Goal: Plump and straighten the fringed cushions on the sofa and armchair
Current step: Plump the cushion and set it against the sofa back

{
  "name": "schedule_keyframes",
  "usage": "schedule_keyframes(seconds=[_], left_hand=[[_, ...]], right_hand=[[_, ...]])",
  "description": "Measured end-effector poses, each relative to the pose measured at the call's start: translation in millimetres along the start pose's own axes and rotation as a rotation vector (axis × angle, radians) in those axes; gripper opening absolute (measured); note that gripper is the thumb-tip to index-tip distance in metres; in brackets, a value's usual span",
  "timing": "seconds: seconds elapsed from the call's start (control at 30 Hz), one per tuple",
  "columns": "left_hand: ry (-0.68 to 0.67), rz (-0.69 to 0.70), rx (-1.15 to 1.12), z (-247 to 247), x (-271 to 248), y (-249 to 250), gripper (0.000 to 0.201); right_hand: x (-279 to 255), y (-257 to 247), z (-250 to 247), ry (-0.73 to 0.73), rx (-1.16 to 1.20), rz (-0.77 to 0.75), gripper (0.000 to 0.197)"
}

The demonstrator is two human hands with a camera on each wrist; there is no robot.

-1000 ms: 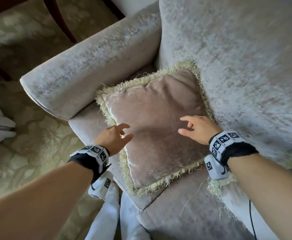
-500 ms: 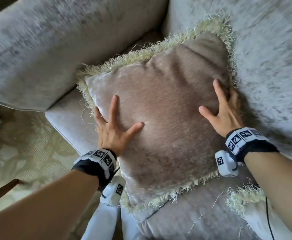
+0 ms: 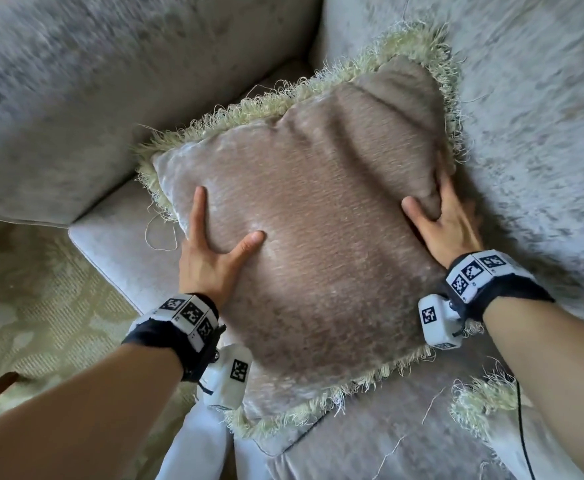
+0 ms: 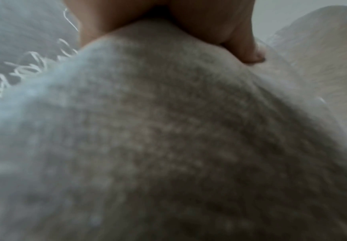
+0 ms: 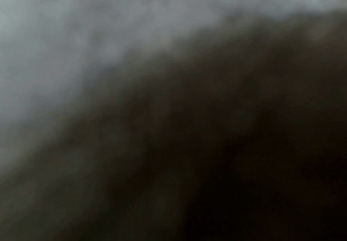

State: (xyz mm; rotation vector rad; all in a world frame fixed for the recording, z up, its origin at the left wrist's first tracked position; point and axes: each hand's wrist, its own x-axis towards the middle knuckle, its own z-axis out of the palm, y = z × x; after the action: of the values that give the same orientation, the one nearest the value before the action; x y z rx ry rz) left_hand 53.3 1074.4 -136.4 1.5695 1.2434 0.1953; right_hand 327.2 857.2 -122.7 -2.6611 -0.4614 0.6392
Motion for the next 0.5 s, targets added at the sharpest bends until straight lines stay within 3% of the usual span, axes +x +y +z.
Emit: schedule_keyframes(seconds=[0.2,0.5], left_hand=[[0.012,0.058,-0.09,2,-2,-1,0.109],[0.072,0.273,-0.119,-19,-15,45,0.111]], right_hand=[[-11,1,-4,-0.064,0.094,-0.178,0.089],[-56,-37,-53,0.117,0.273,-0.322,0.084]])
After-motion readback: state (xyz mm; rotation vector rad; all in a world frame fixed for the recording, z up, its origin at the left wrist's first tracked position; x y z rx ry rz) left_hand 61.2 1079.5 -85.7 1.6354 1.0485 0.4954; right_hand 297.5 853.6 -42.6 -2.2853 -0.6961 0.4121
